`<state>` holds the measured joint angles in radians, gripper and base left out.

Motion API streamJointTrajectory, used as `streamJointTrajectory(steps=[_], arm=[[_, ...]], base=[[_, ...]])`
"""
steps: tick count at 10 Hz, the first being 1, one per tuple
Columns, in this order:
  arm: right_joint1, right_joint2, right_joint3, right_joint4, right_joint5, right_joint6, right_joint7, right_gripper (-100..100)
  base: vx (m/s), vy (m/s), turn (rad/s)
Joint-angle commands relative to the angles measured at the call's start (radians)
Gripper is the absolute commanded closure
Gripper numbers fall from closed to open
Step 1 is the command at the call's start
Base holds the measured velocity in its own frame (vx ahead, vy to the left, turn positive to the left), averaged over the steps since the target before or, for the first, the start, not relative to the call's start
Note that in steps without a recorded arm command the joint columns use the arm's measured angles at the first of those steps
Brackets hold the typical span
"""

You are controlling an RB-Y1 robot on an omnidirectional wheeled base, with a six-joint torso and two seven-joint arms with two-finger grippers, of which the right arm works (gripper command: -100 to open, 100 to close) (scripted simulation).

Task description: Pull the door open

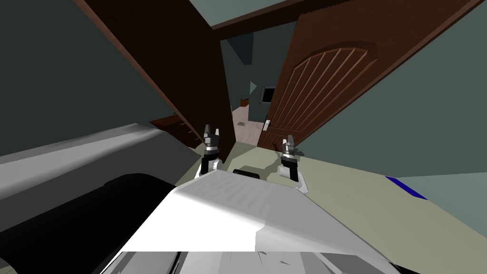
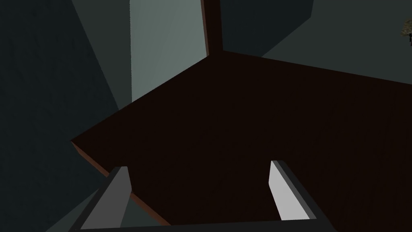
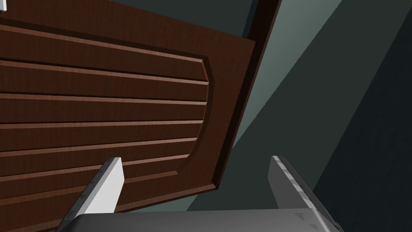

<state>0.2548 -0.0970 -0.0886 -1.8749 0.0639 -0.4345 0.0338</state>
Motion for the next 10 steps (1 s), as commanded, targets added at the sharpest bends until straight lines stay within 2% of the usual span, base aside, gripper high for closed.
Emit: streamJointTrajectory(steps=[1, 3, 4, 7, 8, 10], arm=[[-0.015, -0.002, -0.003, 0.031, -0.001, -0.004, -0.002, -100], [-0.057, -0.011, -0.011, 0.1, -0.007, -0.008, -0.011, -100], [-0.057, -0.011, -0.011, 0.107, -0.007, -0.008, -0.011, -100], [-0.123, -0.025, -0.024, 0.216, -0.015, -0.013, -0.025, -100], [-0.123, -0.025, -0.024, 0.225, -0.015, -0.013, -0.025, -100], [-0.168, -0.034, -0.033, 0.294, -0.021, -0.017, -0.034, -100]], base=[[0.058, 0.0, 0.007], [0.061, 0.003, 0.015], [0.064, 0.004, 0.01], [0.075, 0.005, 0.02], [0.064, 0.004, 0.004], [0.069, -0.006, 0.018]])
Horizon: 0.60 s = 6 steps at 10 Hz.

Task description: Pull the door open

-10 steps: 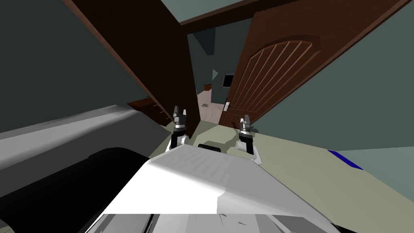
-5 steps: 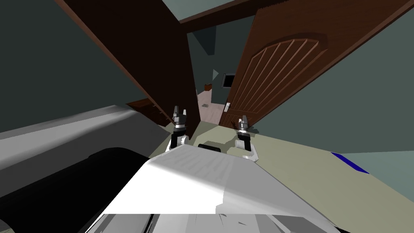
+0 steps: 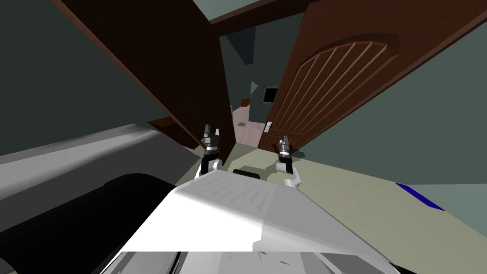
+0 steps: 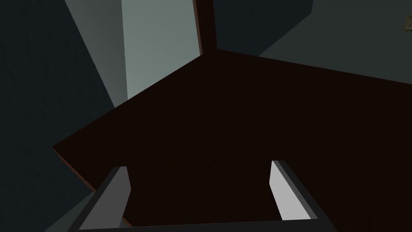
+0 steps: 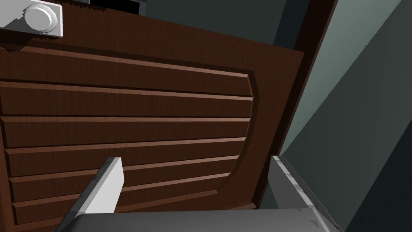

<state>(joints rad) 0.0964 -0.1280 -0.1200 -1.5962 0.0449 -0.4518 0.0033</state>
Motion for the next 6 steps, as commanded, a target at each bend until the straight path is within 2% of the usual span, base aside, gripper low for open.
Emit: streamJointTrajectory(steps=[1, 4, 5, 6], arm=[[-0.009, -0.003, -0.002, 0.028, -0.002, 0.0, -0.004, -100], [-0.077, -0.016, -0.016, 0.133, -0.01, -0.006, -0.018, -100], [-0.077, -0.016, -0.016, 0.149, -0.01, -0.006, -0.018, -100], [-0.099, -0.02, -0.02, 0.181, -0.013, -0.008, -0.023, -100]], base=[[0.059, 0.0, 0.009], [0.078, -0.002, 0.017], [0.075, 0.003, 0.012], [0.066, 0.001, 0.01]])
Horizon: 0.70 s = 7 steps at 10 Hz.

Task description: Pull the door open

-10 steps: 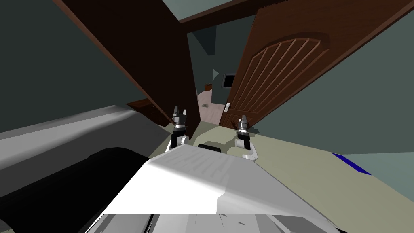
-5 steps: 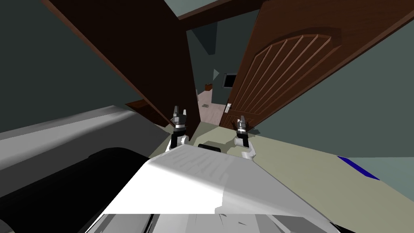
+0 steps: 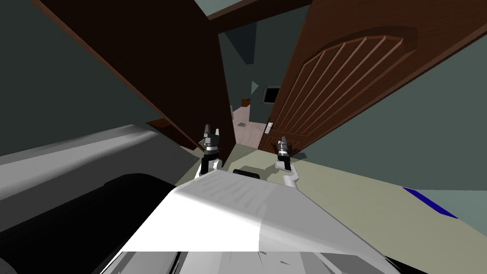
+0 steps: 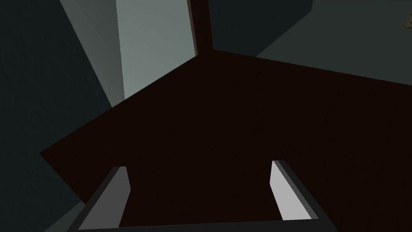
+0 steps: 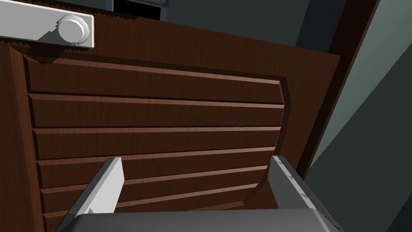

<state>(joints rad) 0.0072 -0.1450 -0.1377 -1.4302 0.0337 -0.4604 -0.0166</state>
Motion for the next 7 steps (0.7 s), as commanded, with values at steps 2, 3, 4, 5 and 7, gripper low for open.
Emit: streamJointTrajectory(steps=[2, 3, 4, 5, 7], arm=[[-0.033, -0.008, -0.007, 0.064, -0.005, -0.001, -0.008, -100], [-0.055, -0.012, -0.011, 0.1, -0.007, -0.003, -0.013, -100], [-0.077, -0.016, -0.016, 0.129, -0.01, -0.005, -0.017, -100], [-0.077, -0.016, -0.016, 0.144, -0.01, -0.005, -0.017, -100], [-0.099, -0.02, -0.02, 0.183, -0.013, -0.007, -0.022, -100]], base=[[0.075, 0.001, 0.018], [0.059, 0.006, 0.007], [0.085, 0.0, 0.02], [0.059, -0.001, 0.011], [0.044, -0.002, 0.01]])
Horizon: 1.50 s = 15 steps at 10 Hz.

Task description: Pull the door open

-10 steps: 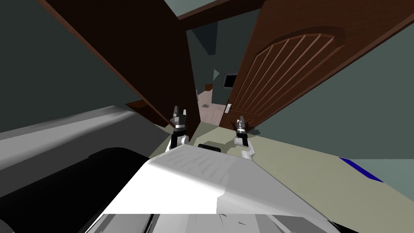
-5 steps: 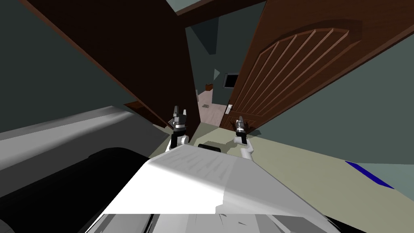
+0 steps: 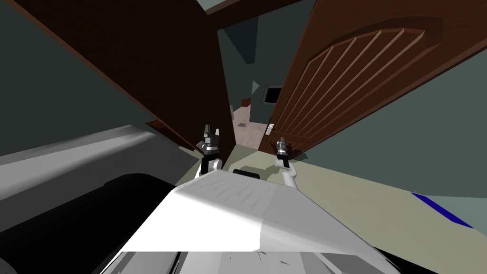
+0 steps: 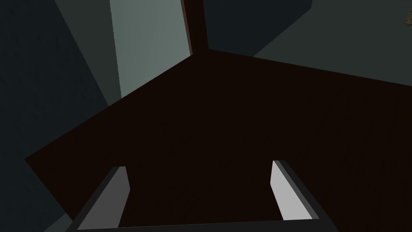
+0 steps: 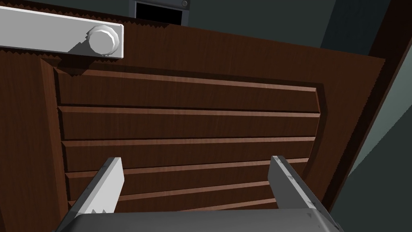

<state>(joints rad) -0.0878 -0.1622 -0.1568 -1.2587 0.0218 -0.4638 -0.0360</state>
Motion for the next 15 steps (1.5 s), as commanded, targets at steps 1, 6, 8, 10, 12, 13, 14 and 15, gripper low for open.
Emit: streamJointTrajectory(steps=[1, 6, 8, 10, 12, 13, 14, 15], arm=[[-0.026, -0.007, -0.005, 0.05, -0.004, -0.006, -0.007, -100], [-0.089, -0.019, -0.018, 0.164, -0.012, -0.011, -0.02, -100], [-0.13, -0.026, -0.026, 0.229, -0.017, -0.015, -0.029, -100], [-0.149, -0.03, -0.03, 0.271, -0.019, -0.016, -0.033, -100], [-0.186, -0.036, -0.037, 0.338, -0.024, -0.019, -0.041, -100], [-0.204, -0.04, -0.041, 0.367, -0.026, -0.021, -0.045, -100], [-0.22, -0.043, -0.044, 0.399, -0.028, -0.022, -0.048, -100], [-0.237, -0.045, -0.048, 0.425, -0.03, -0.024, -0.051, -100]], base=[[0.057, -0.005, 0.013], [0.059, 0.002, 0.012], [0.082, -0.001, 0.021], [0.069, -0.005, 0.008], [0.094, 0.001, 0.018], [0.101, 0.0, 0.015], [0.093, -0.005, 0.019], [0.094, -0.006, 0.019]])
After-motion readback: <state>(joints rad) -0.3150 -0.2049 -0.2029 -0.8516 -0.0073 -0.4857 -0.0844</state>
